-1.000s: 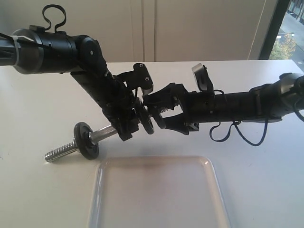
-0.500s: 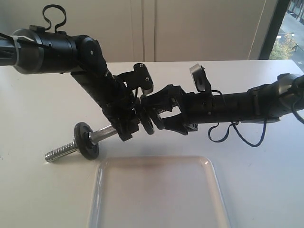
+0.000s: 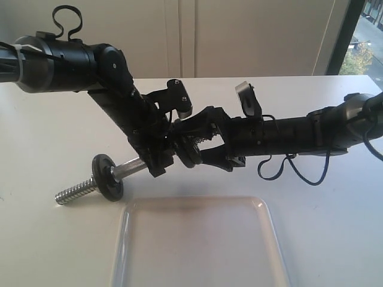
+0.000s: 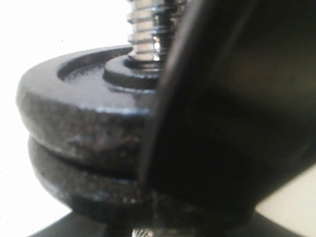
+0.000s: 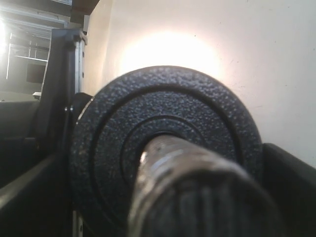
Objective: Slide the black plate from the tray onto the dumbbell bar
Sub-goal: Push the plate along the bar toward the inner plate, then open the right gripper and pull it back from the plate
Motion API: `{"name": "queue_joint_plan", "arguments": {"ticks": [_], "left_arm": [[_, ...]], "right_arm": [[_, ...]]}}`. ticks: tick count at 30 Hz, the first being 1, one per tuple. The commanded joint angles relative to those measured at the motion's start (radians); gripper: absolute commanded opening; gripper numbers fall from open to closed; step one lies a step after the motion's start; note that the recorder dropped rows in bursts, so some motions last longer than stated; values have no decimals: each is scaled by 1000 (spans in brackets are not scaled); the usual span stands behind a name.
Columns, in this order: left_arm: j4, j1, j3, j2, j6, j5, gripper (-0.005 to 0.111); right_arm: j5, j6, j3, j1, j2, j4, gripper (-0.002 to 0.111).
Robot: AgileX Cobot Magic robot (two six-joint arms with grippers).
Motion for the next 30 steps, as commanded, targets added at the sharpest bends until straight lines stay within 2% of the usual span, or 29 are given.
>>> {"name": "queue_joint_plan", "arguments": {"ticks": [1, 15, 16, 19, 30], "left_arm": [[-67, -1, -19, -54, -19, -73, 0], [-67, -1, -19, -54, -19, -71, 0], [-67, -1, -19, -54, -19, -71, 0], [-67, -1, -19, -54, -19, -71, 0], [-63, -1, -19, -54, -19, -64, 0]], "right_arm": [[131, 4, -9, 20, -14, -2, 84], [131, 4, -9, 10, -14, -2, 84], [131, 4, -9, 10, -14, -2, 85], [131, 1, -9, 10, -14, -2, 105], [131, -1, -9, -4, -14, -2, 105]]}}
